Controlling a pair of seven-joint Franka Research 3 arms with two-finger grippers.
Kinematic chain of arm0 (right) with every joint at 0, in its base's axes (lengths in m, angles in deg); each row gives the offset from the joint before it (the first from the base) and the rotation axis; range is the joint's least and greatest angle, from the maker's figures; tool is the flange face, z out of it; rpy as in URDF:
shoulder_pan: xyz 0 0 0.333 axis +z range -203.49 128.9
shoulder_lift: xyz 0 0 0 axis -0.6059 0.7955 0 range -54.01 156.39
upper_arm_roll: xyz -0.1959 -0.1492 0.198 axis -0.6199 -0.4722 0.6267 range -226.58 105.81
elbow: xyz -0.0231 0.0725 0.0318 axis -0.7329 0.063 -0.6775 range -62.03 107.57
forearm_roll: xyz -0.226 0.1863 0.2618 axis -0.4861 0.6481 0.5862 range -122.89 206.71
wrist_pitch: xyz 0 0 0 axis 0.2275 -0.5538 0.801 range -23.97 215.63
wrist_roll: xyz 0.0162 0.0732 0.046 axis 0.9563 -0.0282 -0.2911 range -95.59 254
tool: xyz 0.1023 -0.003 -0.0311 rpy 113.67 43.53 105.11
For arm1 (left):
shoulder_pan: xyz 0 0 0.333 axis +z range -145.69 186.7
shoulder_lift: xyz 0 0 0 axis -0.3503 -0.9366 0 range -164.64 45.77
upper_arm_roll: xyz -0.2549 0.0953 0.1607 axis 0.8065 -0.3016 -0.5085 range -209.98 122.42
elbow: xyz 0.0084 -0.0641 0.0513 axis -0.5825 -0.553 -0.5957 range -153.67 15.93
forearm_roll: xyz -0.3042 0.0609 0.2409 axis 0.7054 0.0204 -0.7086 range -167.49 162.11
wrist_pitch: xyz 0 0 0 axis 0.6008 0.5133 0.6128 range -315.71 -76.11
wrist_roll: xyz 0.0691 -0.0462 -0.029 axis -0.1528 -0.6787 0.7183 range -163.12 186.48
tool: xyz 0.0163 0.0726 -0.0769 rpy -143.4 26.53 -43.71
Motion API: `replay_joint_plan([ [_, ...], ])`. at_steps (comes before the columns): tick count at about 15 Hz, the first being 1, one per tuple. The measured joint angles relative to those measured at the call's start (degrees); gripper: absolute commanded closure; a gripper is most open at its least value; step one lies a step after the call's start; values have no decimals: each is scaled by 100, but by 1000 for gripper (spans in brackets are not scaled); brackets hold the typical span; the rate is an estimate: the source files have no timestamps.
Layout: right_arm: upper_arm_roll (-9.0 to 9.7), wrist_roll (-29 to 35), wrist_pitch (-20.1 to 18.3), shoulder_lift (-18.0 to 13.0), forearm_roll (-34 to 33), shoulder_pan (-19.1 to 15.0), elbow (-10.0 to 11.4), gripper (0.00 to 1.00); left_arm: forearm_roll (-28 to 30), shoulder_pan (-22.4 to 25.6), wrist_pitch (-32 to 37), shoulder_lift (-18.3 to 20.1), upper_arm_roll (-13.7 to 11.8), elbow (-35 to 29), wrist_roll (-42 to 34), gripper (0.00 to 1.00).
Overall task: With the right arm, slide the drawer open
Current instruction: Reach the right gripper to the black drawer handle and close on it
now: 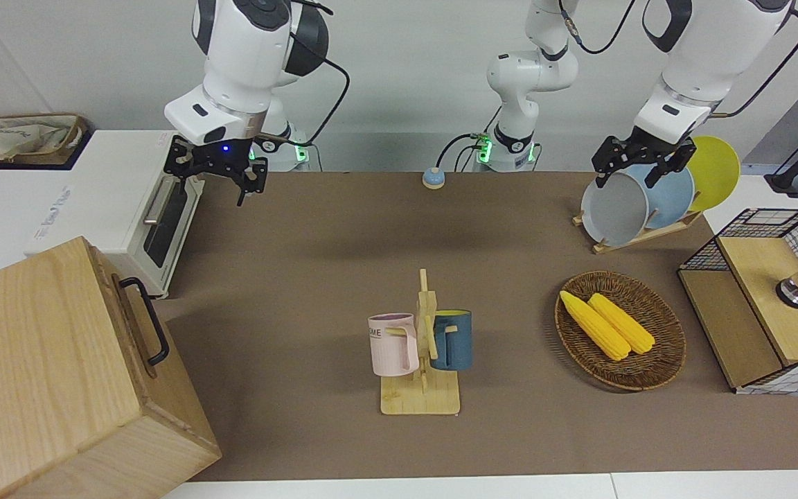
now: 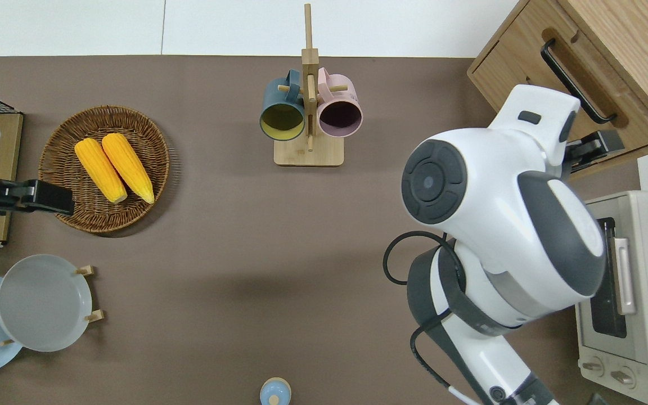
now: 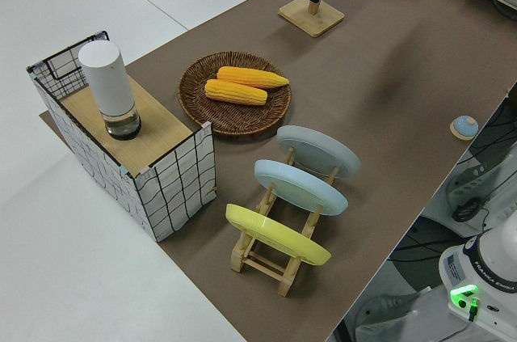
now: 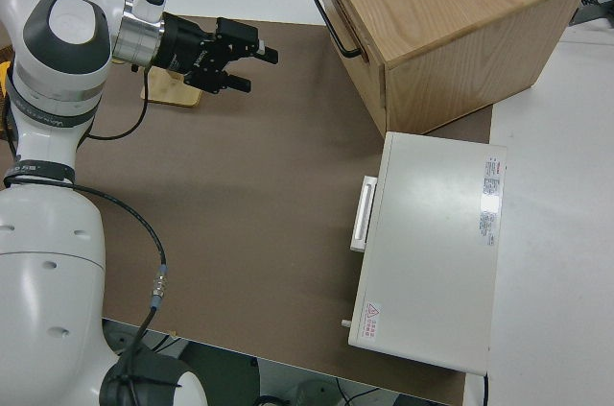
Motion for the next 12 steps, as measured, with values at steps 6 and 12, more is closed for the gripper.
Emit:
replay_joint_plan([
  [6,85,0,426,205,-1162,12,261,19,0,0,0,0,0,0,0,7],
  [12,76,194,837,596,-2316,11,366,21,0,0,0,0,0,0,0,7],
])
